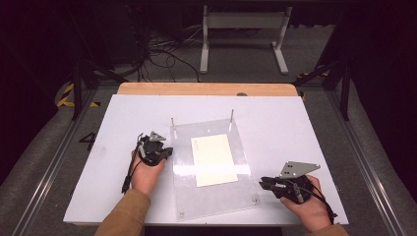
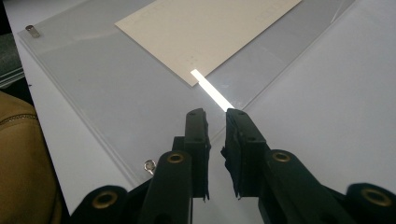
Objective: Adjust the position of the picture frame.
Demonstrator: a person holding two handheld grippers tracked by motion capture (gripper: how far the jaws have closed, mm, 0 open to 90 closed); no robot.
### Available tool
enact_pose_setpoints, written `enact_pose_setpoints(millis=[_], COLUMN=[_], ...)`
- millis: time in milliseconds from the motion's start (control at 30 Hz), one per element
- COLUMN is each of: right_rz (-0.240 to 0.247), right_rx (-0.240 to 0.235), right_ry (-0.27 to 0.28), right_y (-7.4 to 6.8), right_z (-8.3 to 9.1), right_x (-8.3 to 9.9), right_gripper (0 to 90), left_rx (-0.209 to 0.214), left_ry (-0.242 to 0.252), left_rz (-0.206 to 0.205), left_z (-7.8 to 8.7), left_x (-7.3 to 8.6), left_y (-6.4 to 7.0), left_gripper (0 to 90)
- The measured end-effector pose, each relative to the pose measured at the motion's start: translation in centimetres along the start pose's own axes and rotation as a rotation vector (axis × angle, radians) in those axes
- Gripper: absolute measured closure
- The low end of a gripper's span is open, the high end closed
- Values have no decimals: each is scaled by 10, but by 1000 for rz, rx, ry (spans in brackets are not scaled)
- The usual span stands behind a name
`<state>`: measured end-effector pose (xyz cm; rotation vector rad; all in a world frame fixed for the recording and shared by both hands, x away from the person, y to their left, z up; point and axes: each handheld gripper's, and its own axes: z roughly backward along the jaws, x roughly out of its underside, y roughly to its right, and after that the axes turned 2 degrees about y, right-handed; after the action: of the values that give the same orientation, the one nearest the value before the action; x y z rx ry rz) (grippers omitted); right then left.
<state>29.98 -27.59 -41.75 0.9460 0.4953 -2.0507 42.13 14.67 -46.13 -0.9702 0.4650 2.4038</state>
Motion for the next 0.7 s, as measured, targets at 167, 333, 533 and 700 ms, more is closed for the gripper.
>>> enact_pose_setpoints(millis=[167, 333, 533, 700], right_rz=[-11, -27, -38, -47], right_rx=[1, 12, 25, 24], right_ry=[-1, -11, -51, -82], right_y=[2, 4, 5, 6], right_z=[2, 5, 6, 2], right_x=[2, 6, 10, 12], right_gripper=[786, 789, 790, 776], left_rx=[-3, -24, -30, 36], left_ry=[13, -13, -14, -2], left_rz=[-29, -89, -112, -57], left_z=[-17, -32, -37, -23], left_x=[-14, -31, -37, -30], left_y=[6, 20, 24, 14], left_gripper=[896, 896, 846, 655])
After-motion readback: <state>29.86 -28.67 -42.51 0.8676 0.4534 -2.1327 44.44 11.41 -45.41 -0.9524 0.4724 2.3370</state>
